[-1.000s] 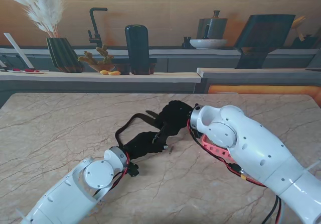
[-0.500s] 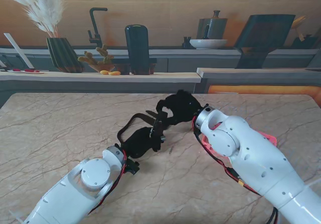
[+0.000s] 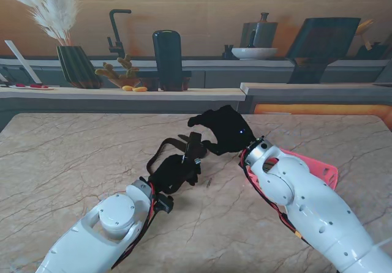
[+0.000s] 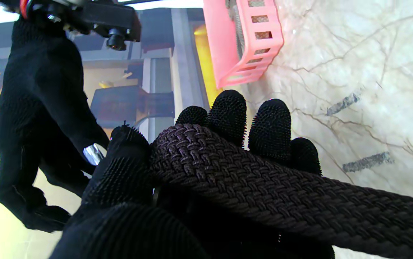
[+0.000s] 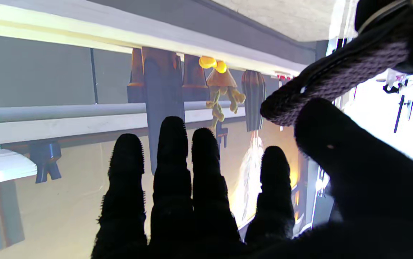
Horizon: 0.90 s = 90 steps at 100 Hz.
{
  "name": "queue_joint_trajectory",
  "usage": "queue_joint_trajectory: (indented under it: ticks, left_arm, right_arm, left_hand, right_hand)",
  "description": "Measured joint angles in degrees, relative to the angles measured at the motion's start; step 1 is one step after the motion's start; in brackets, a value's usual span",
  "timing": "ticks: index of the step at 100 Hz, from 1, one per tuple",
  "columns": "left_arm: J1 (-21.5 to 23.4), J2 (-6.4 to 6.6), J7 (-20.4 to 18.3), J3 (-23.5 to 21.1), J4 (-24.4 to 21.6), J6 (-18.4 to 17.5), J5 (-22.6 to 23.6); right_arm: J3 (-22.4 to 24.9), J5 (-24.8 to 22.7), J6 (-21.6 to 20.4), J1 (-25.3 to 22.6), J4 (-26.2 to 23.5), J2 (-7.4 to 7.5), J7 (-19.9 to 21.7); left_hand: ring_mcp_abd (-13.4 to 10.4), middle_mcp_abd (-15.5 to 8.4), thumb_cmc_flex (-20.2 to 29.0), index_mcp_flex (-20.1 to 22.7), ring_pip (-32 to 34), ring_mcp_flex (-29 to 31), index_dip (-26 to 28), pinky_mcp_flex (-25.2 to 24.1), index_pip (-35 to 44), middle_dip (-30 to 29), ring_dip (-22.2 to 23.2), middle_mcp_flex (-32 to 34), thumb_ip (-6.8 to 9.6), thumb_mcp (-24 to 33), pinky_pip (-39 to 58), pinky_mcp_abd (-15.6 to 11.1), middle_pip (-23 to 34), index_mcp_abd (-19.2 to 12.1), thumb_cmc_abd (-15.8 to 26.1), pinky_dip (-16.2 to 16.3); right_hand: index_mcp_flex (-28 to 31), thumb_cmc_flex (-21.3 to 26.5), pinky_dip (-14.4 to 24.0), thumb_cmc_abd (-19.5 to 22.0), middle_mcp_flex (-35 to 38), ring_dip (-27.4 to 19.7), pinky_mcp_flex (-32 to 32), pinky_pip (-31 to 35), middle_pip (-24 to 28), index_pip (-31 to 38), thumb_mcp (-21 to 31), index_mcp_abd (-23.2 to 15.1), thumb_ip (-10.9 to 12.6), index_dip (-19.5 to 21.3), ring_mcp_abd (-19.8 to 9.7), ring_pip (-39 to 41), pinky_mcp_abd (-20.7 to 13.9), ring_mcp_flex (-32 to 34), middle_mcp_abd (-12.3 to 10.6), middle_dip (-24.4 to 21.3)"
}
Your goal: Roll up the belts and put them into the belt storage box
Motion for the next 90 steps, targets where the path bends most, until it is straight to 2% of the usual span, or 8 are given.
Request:
queue_joint_trajectory:
  ticks: [9,15,23,28,49,67,83,90]
  left_arm:
    - [0.52,-0.14,-0.68,-0.5,-0.76,1.18,-4.21]
    - [1.24,-0.33,-1.29,-1.26,-1.83,3.05,-9.01]
    - [2.43,-0.63,-2.43,-2.52,-3.63,5.87,-14.87]
    - [3.18,-0.83,-2.79,-3.19,-4.73,7.47,-16.92]
    - [4.31,-1.24,-3.68,-3.94,-6.01,10.07,-19.67]
    - [4.39,-1.4,-4.36,-4.34,-6.01,11.46,-21.89]
    - [4.58,-1.44,-5.67,-4.83,-6.09,12.79,-24.39]
    - [4.73,-1.46,-6.24,-5.15,-6.22,13.74,-26.25]
  right_arm:
    - [-0.04,-0.9,-0.27,-0.66,1.24,0.01,-5.05]
    - [-0.31,-2.39,-0.46,-0.72,2.48,0.05,-7.9]
    - [-0.97,-4.11,-0.61,-0.66,3.68,0.34,-8.93]
    - [-1.76,-4.3,-0.71,-0.46,4.34,0.61,-9.03]
    - [-4.84,-3.88,-0.94,1.23,7.68,0.78,-12.23]
    - [-7.17,-1.71,-0.45,2.92,9.14,0.4,-12.0]
    - [-8.89,-0.73,-0.37,4.36,10.73,-0.24,-11.95]
    - [-9.62,-0.27,-0.35,4.87,11.32,-0.44,-12.13]
  left_hand:
    - [0.38,0.58,-0.63,1.55,0.02,0.04,-0.1,-0.03,0.0,-0.57,-0.56,0.62,-0.01,0.0,0.06,0.42,-0.12,0.08,0.13,0.01]
    - [0.6,0.64,-0.67,1.64,0.02,0.05,-0.11,-0.08,0.0,-0.83,-0.6,0.62,-0.01,0.0,0.08,0.68,-0.51,0.09,0.41,0.1]
    - [0.67,0.8,-1.19,2.2,0.03,0.05,-0.37,-0.14,0.0,-0.89,-0.66,0.62,-0.01,0.05,0.1,0.73,-0.52,0.11,0.63,0.16]
    - [0.73,1.24,-1.19,2.24,0.05,0.05,-0.71,-0.16,0.0,-1.26,-0.7,0.62,-0.01,0.05,0.11,0.75,-0.52,0.12,0.64,0.24]
    - [0.8,1.67,-1.29,2.26,0.25,0.05,-0.76,-0.24,0.0,-1.29,-1.25,0.62,-0.01,0.06,0.13,0.85,-0.52,1.06,1.38,0.61]
    - [0.81,1.69,-1.3,2.26,0.62,0.05,-0.77,-0.25,0.01,-1.29,-1.27,0.62,0.01,0.06,0.18,0.85,-0.52,1.09,1.91,0.65]
    - [0.81,1.69,-2.09,2.26,0.63,0.05,-1.01,-0.29,0.3,-1.3,-1.29,0.62,0.02,0.18,0.18,0.85,-0.52,1.09,2.56,0.65]
    - [0.81,1.69,-2.15,2.26,0.65,0.05,-0.58,-0.29,0.67,-1.3,-1.29,0.62,0.02,0.18,0.18,0.85,-0.52,1.09,3.01,0.65]
  right_hand:
    - [-3.13,-0.23,-0.15,-0.53,-3.34,-0.72,-1.28,0.0,0.59,1.49,0.02,-2.1,0.0,-0.64,-0.1,-0.15,-0.56,-1.86,-0.02,-0.09]
    - [-3.22,-0.23,-0.29,-0.53,-4.68,-0.75,-2.05,0.0,1.59,1.86,-0.04,-2.18,0.0,-1.16,-0.11,-0.07,-0.58,-2.36,-0.02,-0.18]
    - [-3.62,-0.15,-0.75,-0.53,-5.58,-1.25,-2.58,0.0,1.75,3.55,-0.7,-2.73,0.0,-1.25,-0.13,0.03,-0.6,-3.89,-0.02,-0.64]
    - [-3.55,-0.16,-0.76,-0.53,-5.62,-1.33,-2.79,0.0,1.78,4.23,-1.33,-2.94,0.0,-1.25,-0.13,0.09,-0.6,-3.47,-0.02,-0.66]
    - [-3.53,-0.18,-1.42,-0.51,-7.61,-1.38,-3.77,1.24,3.97,6.37,-1.34,-3.71,0.0,-1.39,-0.23,0.86,-0.67,-5.11,-0.02,-1.31]
    - [-2.9,-0.66,-2.04,-0.37,-7.62,-1.41,-4.32,1.95,4.79,7.14,-1.44,-3.99,0.0,-1.93,-0.23,1.95,-0.68,-5.11,0.48,-1.32]
    - [-2.9,-1.89,-2.16,2.52,-7.62,-1.41,-4.95,2.62,5.39,7.23,-3.98,-3.99,-0.27,-2.07,-0.24,2.37,-0.69,-5.11,0.58,-1.37]
    - [-2.9,-1.91,-2.76,5.75,-7.62,-1.41,-4.97,3.02,5.69,7.68,-5.88,-3.99,-0.27,-2.36,-0.26,3.44,-0.71,-5.64,0.59,-1.4]
